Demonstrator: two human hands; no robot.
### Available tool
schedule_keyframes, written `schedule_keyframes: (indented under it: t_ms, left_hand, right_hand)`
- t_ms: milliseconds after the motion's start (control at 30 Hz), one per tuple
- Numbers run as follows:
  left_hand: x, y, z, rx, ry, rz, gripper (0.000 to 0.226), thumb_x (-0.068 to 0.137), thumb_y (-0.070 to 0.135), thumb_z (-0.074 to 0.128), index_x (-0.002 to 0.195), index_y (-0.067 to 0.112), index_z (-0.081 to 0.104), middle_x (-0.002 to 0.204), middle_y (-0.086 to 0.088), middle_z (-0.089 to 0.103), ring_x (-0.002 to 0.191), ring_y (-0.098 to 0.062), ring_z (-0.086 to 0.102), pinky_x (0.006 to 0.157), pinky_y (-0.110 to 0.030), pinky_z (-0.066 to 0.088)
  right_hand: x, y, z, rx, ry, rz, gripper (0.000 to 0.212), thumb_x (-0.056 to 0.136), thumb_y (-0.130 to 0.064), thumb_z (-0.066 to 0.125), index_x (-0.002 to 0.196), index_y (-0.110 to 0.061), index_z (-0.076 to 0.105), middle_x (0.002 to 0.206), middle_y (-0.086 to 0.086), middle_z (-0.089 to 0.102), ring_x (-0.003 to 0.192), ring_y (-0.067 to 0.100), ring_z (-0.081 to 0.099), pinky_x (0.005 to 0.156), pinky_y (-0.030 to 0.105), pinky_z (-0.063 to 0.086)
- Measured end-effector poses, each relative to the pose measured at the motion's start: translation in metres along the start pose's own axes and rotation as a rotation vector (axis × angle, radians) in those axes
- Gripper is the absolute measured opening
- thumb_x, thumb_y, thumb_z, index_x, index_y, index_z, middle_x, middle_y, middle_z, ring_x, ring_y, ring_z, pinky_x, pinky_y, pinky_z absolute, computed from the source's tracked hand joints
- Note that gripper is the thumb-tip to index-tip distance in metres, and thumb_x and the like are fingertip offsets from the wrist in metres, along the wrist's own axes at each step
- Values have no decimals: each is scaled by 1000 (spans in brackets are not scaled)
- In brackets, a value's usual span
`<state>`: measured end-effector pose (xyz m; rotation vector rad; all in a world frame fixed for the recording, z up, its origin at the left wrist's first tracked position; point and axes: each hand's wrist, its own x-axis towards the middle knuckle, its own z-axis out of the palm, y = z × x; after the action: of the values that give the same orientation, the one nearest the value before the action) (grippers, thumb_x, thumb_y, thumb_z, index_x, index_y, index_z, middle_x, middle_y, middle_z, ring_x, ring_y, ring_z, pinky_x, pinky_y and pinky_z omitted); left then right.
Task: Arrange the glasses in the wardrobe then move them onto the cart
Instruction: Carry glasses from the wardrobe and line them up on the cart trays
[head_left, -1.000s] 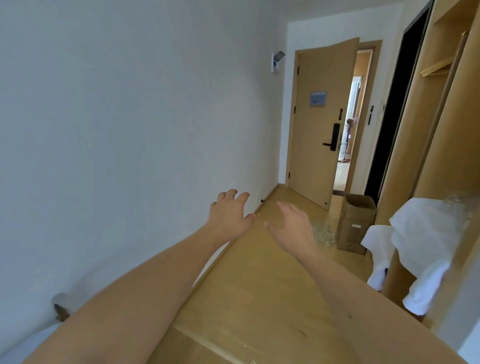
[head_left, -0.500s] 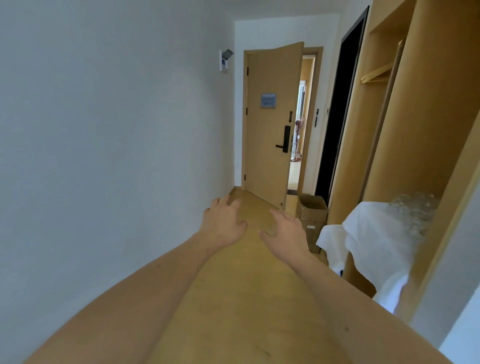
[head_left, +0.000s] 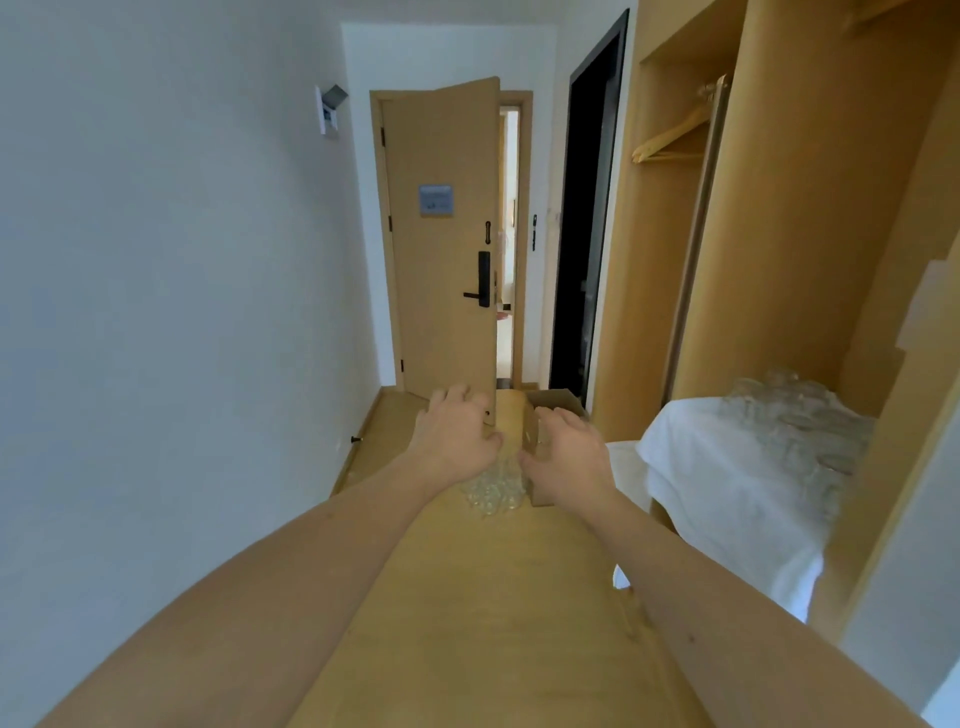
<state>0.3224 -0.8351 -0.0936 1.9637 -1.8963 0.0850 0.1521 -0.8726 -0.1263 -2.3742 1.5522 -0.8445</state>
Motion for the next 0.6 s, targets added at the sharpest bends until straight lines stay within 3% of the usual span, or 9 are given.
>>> schedule_keyframes:
  t_ms: [133,300,433,600]
  left_hand:
    - [28,-22,6,-12,-49,50,64,95,42,56,153,23,37,157,-15,34,142,-37,30,111,-54,36]
    - [65,-35,22,-32,-108,65,63,96,45,56,152,23,39,157,-16,35,142,-39,30,111,-55,37]
    - [96,-30,41,-50,-134,103,61,96,43,57,151,23,41,158,-16,34,143,-38,29,112,-53,37]
    - [141,-21,69,-55,-147,145,61,97,44,56,152,24,39,153,-12,40,137,-36,34,108,-49,39]
  right_hand:
    - [22,-3,14,4,35,82,65,90,-46,63,148,-23,45,146,-1,50,132,31,44,102,44,42]
    - [46,7,25,-5,45,140,60,86,-41,63,142,-29,47,126,-3,59,118,29,52,95,43,48]
    - [67,26,35,-43,61,212,63,88,-47,64,145,-30,46,144,-3,53,129,29,47,99,43,44]
    - [104,64,47,-54,65,243,54,88,-41,64,138,-24,51,138,-2,56,124,31,49,94,42,43]
